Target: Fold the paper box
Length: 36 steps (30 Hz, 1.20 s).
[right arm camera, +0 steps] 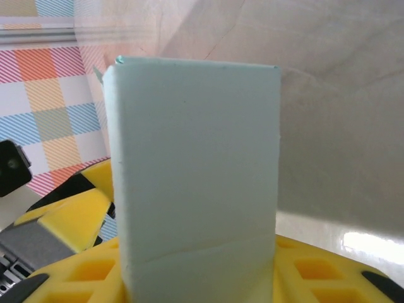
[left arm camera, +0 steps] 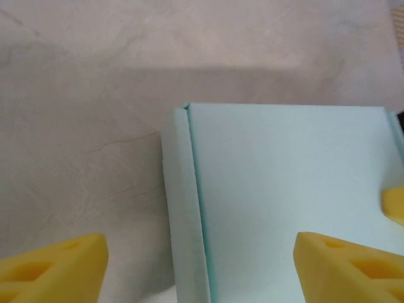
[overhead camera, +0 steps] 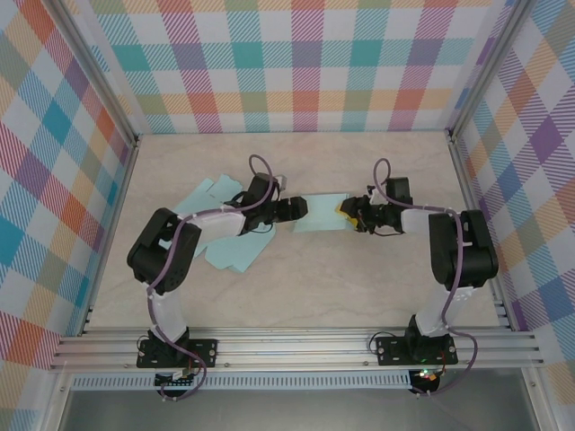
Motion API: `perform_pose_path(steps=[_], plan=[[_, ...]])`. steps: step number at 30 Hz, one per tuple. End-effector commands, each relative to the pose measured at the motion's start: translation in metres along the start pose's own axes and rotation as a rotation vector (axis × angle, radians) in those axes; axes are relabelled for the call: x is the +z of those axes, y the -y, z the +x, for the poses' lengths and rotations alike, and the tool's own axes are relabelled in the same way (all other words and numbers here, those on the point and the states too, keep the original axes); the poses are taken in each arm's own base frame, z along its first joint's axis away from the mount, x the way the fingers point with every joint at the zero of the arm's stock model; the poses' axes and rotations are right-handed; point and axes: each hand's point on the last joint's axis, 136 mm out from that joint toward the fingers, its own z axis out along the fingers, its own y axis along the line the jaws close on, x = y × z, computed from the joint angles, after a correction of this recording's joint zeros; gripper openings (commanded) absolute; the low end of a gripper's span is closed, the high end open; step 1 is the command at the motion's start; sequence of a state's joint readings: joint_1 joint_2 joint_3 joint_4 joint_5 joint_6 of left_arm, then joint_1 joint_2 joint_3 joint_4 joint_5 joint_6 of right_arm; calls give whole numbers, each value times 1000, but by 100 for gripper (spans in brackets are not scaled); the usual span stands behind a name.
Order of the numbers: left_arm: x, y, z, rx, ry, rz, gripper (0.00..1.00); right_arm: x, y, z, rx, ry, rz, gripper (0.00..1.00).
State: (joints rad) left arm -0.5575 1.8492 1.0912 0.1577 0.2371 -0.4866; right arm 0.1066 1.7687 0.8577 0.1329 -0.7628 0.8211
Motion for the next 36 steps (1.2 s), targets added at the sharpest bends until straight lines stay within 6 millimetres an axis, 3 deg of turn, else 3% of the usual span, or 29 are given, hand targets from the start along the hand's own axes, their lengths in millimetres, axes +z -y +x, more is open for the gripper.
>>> perform_pose_path(steps=[1,5,8,12,15,26,36], plan=[[-35,31,-36,182,180,98,81,-22,-15,9,75,-40,-73,40],[-71,57,-33,457,389,218,82,-39,-15,17,139,-68,-95,40],[-97,82,-11,741,490,284,85,-50,-16,25,184,-99,-119,41],[-84,89,38,1136,359,191,88,-59,-19,38,234,-146,-150,41],[-79,88,56,1296,328,140,88,-63,-17,50,262,-181,-138,41],[-70,91,60,1444,332,39,88,-66,-10,71,316,-244,-128,43],[-54,85,80,1560,189,17,82,-61,0,80,378,-304,-130,44]])
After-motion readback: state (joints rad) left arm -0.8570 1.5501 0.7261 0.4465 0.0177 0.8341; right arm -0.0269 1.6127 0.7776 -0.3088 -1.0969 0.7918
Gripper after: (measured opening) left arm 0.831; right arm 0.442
